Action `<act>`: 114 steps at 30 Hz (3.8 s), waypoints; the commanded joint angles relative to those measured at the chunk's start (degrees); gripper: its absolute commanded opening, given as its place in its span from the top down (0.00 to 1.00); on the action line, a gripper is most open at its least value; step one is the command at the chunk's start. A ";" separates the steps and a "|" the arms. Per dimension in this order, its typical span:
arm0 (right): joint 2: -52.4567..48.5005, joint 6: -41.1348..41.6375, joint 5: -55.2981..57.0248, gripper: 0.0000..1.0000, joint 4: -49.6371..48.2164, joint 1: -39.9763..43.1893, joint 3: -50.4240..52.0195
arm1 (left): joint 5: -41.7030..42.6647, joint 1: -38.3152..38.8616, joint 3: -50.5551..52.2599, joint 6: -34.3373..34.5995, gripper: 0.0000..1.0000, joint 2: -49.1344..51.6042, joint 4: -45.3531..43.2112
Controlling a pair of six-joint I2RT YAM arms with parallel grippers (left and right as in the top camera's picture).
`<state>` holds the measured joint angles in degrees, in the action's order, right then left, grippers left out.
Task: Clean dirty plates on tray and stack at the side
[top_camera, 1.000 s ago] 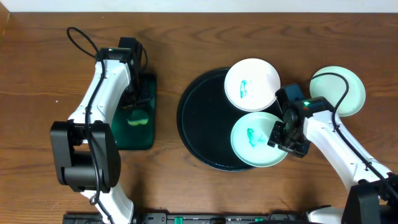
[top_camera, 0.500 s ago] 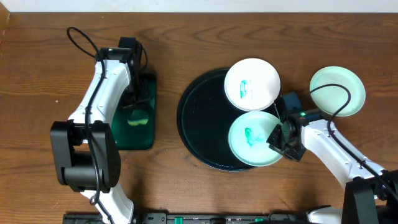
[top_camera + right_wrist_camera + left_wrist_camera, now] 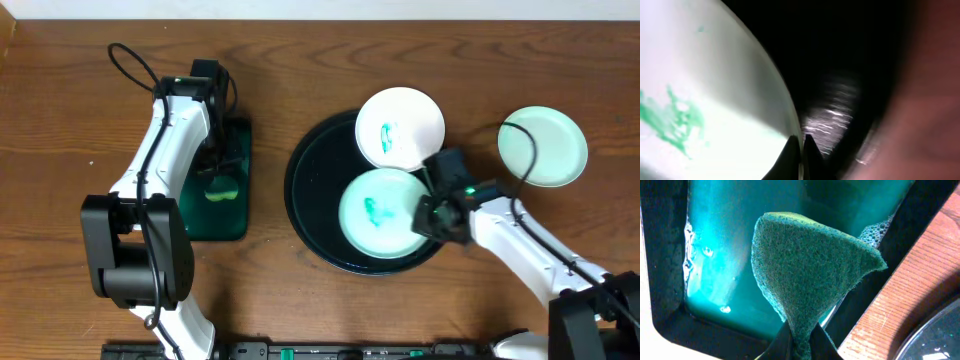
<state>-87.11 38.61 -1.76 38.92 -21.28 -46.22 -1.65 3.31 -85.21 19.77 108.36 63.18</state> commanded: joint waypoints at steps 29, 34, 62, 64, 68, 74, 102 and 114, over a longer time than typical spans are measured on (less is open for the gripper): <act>-11.37 -3.96 -4.35 0.99 -12.48 -4.26 0.46 | 8.55 27.50 0.28 -1.22 0.93 0.13 -9.40; -11.37 -3.96 -4.35 0.99 -12.55 -4.26 0.46 | 8.76 29.64 0.28 -0.59 0.93 2.36 -10.62; -11.37 -4.44 -6.49 0.99 -12.33 -4.26 0.46 | 36.11 43.65 0.28 -1.79 0.93 17.88 -24.11; -11.37 -4.42 -7.04 0.99 -12.35 -4.22 0.46 | 34.91 43.41 0.28 -1.49 0.93 17.88 -23.45; -11.37 -4.42 -7.80 0.99 -12.35 -4.22 0.46 | 27.76 41.38 0.28 -0.33 0.93 17.88 -19.78; -11.37 -4.42 -7.78 0.99 -12.35 -4.22 0.46 | 1.79 35.91 0.28 10.69 0.93 17.88 -8.20; -11.37 -3.50 -7.69 0.99 -12.37 -4.15 0.46 | 36.94 28.52 0.28 1.86 0.93 17.86 -16.20; -11.37 -3.50 -7.76 0.99 -12.33 -4.15 0.46 | 51.58 28.81 1.07 -0.07 0.93 17.88 -20.41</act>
<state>-95.50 35.16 -10.39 25.76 -24.73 -47.31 43.79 30.48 -85.54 21.56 124.66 42.85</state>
